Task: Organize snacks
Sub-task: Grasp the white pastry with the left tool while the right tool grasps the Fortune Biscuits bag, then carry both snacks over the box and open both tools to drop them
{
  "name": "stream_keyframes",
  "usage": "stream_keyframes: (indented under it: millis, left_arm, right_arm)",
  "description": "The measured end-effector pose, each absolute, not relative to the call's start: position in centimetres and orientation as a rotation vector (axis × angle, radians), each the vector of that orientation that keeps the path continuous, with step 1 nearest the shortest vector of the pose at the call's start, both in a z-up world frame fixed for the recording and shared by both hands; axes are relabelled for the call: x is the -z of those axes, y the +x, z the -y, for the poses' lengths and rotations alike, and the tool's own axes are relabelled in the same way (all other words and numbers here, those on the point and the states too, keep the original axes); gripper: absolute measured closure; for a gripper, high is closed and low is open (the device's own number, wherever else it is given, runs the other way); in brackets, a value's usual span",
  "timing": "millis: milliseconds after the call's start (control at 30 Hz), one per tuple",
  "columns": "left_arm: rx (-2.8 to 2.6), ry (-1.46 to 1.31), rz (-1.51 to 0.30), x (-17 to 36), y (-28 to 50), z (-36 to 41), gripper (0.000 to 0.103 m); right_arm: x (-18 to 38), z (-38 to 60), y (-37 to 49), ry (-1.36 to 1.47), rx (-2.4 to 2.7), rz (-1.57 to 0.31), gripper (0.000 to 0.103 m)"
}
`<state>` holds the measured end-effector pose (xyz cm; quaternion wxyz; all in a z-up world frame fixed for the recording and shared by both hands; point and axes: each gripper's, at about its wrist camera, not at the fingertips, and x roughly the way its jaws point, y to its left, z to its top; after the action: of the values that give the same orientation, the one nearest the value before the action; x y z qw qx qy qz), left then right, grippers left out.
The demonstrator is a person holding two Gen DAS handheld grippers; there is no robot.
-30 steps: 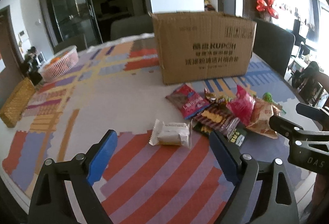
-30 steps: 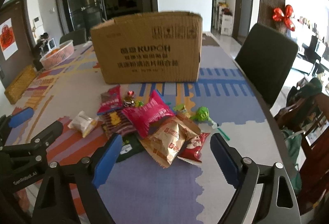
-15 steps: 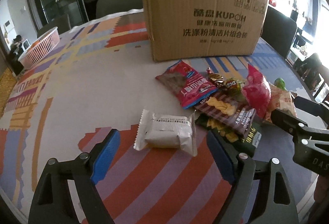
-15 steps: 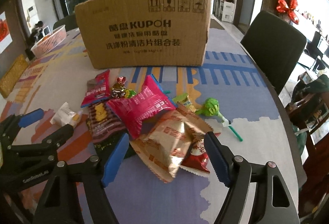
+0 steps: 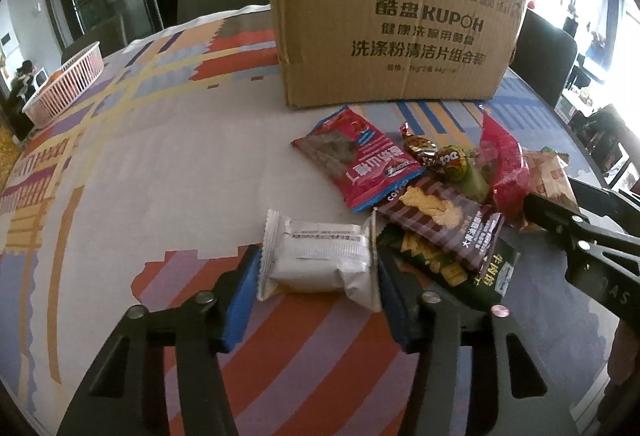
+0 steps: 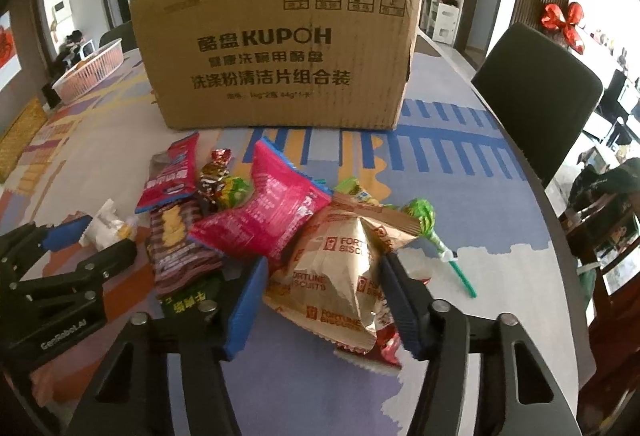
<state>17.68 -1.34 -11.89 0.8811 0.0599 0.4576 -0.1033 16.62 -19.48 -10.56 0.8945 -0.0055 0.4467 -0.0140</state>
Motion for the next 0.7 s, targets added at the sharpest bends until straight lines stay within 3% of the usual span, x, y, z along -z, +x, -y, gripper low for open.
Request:
stream_keyframes:
  millis: [200, 700]
  left_arm:
    - [0.225, 0.114, -0.964, 11.6, 17.4, 1.7, 0.055]
    - [0.232, 0.091, -0.873, 7.2, 15.0, 3.2, 0.055]
  right_arm:
    - [10.4, 20.3, 16.8, 0.02, 0.019, -0.919, 0.064]
    - [6.9, 21.2, 14.0, 0.028, 0.002, -0.817, 0.065]
